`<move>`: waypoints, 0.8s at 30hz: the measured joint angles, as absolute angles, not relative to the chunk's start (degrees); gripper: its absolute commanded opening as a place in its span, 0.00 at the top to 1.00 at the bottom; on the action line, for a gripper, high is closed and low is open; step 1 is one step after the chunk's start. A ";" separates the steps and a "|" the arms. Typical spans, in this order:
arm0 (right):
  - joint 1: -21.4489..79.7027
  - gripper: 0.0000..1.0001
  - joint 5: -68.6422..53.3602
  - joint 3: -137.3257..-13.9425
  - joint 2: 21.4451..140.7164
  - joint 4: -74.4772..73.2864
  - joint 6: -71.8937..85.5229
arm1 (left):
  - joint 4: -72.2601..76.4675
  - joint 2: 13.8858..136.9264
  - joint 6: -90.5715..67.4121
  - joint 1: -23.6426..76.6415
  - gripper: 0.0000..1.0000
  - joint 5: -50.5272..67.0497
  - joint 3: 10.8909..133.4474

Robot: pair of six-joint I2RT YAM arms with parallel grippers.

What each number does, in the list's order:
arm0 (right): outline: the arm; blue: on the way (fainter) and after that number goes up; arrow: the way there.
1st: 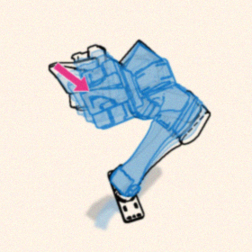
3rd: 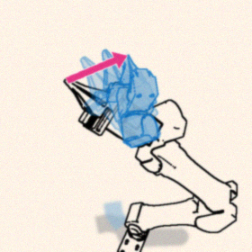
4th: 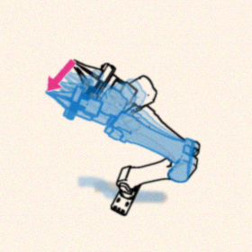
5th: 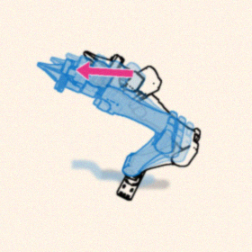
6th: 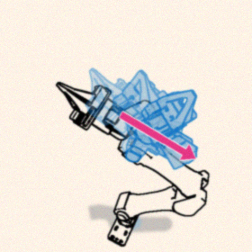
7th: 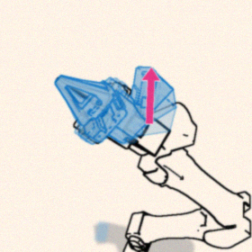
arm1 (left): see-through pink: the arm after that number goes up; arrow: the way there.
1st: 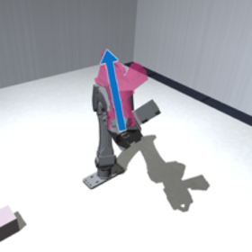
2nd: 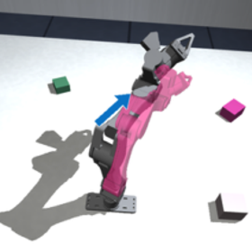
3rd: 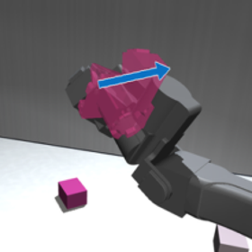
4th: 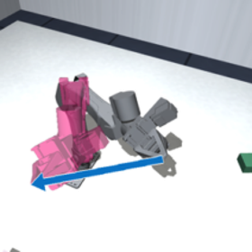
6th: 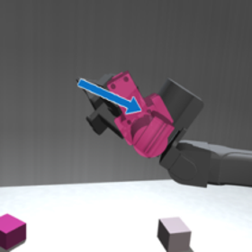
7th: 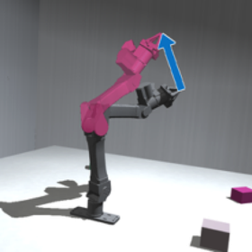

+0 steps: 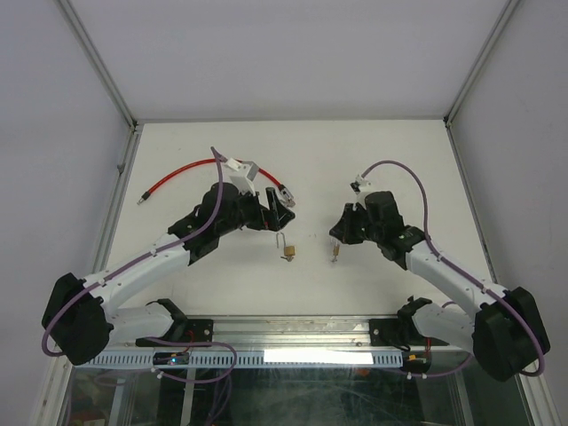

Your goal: Unlock with the key

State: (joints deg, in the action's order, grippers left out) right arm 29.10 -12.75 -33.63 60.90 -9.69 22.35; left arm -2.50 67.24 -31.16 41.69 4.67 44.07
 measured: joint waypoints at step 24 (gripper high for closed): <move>29.98 0.74 -21.23 -35.57 94.78 20.23 31.94 | -7.03 59.55 -38.39 33.43 0.01 -0.34 39.38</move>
State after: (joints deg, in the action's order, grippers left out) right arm 29.98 -21.23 -35.57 94.78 20.23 31.94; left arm -7.03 59.55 -38.39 33.43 -0.34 39.38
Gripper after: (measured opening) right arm 0.088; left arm 0.990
